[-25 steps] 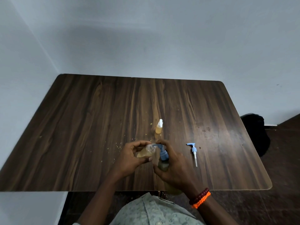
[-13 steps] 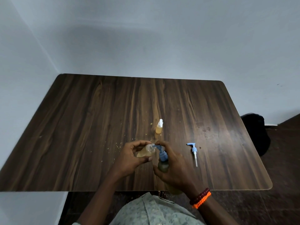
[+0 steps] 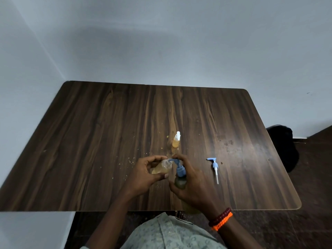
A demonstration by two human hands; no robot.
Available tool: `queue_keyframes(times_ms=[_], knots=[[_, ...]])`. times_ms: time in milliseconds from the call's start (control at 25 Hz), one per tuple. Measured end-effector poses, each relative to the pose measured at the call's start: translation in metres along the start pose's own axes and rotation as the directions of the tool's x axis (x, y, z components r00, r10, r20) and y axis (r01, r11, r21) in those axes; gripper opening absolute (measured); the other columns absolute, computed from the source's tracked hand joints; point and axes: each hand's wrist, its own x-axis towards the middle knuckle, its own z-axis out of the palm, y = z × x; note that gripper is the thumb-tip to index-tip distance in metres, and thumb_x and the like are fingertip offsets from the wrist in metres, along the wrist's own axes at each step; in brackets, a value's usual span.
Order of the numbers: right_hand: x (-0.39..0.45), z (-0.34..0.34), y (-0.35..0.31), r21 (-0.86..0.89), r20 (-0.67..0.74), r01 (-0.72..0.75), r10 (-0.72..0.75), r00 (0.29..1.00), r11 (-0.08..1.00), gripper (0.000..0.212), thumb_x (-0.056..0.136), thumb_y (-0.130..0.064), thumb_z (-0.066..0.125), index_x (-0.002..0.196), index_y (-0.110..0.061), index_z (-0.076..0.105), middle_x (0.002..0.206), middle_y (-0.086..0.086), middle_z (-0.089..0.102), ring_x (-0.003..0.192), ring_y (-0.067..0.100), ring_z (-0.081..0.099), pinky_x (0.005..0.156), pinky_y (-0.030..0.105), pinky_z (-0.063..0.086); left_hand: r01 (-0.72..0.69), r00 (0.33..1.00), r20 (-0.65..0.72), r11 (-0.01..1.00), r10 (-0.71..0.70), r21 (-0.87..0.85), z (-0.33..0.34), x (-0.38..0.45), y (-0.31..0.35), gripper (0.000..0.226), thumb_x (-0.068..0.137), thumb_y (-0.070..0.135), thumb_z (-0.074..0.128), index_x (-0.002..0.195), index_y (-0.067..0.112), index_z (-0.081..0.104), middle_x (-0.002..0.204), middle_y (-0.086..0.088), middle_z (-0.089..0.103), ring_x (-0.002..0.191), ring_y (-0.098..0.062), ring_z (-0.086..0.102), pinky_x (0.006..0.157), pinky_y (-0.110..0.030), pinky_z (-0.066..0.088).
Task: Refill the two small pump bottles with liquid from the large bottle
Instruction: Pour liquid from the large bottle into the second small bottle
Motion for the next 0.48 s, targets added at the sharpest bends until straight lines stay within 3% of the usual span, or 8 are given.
queue_keyframes(times_ms=[200,480], knots=[[0.0014,0.0004,-0.0024,0.020,0.002,-0.031,0.031,1.000,0.999,0.049,0.086,-0.041,0.077,0.121,-0.044,0.043,0.082,-0.008,0.067,0.068,0.010,0.065,0.060,0.038,0.058,0.010,1.000,0.017,1.000,-0.011,0.017,0.0029,-0.0001,-0.0023,0.052,0.074,0.005,0.092,0.120,0.022,0.075,0.118,0.006,0.079,0.115,-0.010,0.072,0.101,-0.040,0.061],[-0.0007,0.0030,0.0039,-0.015,-0.028,-0.035,0.034,0.999,0.999,0.069,0.086,-0.047,0.076,0.141,-0.047,0.034,0.099,-0.006,0.072,0.084,0.010,0.070,0.074,0.036,0.061,-0.007,1.000,0.005,1.000,0.007,0.009,0.0001,0.0004,-0.0002,0.052,0.075,0.006,0.091,0.122,0.019,0.074,0.120,0.006,0.078,0.115,-0.009,0.072,0.101,-0.038,0.061]])
